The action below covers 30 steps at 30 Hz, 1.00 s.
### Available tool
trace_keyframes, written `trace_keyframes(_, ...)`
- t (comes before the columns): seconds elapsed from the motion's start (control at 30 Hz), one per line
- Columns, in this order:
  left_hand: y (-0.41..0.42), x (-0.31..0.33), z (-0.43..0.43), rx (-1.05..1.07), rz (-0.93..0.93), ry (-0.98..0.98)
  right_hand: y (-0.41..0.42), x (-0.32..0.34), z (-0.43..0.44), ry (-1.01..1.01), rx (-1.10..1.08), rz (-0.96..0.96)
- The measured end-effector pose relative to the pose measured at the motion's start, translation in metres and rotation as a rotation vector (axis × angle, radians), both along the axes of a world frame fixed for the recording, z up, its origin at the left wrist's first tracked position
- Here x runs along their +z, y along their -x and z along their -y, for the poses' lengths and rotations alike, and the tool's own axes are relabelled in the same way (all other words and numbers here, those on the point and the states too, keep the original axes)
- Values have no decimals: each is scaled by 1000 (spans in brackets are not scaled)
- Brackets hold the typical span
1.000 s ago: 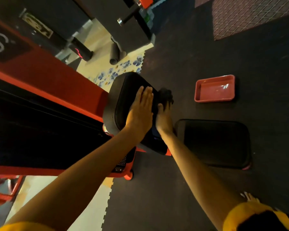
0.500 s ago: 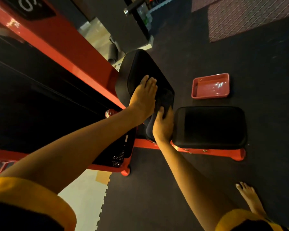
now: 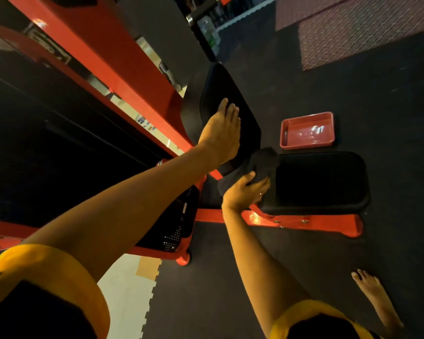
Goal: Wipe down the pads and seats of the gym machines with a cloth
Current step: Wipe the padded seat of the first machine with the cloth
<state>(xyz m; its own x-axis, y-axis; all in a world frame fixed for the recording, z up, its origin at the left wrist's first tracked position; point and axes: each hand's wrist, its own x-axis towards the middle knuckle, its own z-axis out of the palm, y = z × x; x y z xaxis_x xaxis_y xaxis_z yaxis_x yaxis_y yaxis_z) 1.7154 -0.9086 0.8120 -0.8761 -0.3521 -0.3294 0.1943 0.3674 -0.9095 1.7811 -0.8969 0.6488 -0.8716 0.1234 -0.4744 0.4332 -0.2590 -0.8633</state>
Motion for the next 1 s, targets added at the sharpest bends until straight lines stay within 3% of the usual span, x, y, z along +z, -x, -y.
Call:
trace_keyframes(0.1,0,-1,0,-5,-3,3,5,-19,-9,164,-23,126)
trace_keyframes(0.2,0,-3,-1,-1,-15,0,19,-25,-7,216,35,116)
trace_keyframes(0.37,3,-6,-3,33,-24,11,28,-5,-12,137,284,-215)
trace_keyframes(0.53,6,-7,-3,58,-8,11,46,-38,-30,159,372,45)
trace_keyframes(0.7,12,-12,-4,86,-23,19,122,-47,-8,232,642,108)
trace_keyframes(0.87,19,-20,-6,151,-61,6,112,-13,-19,234,703,-223)
trace_keyframes(1.0,24,-27,-6,172,-64,-18,73,-48,-29,190,684,-173)
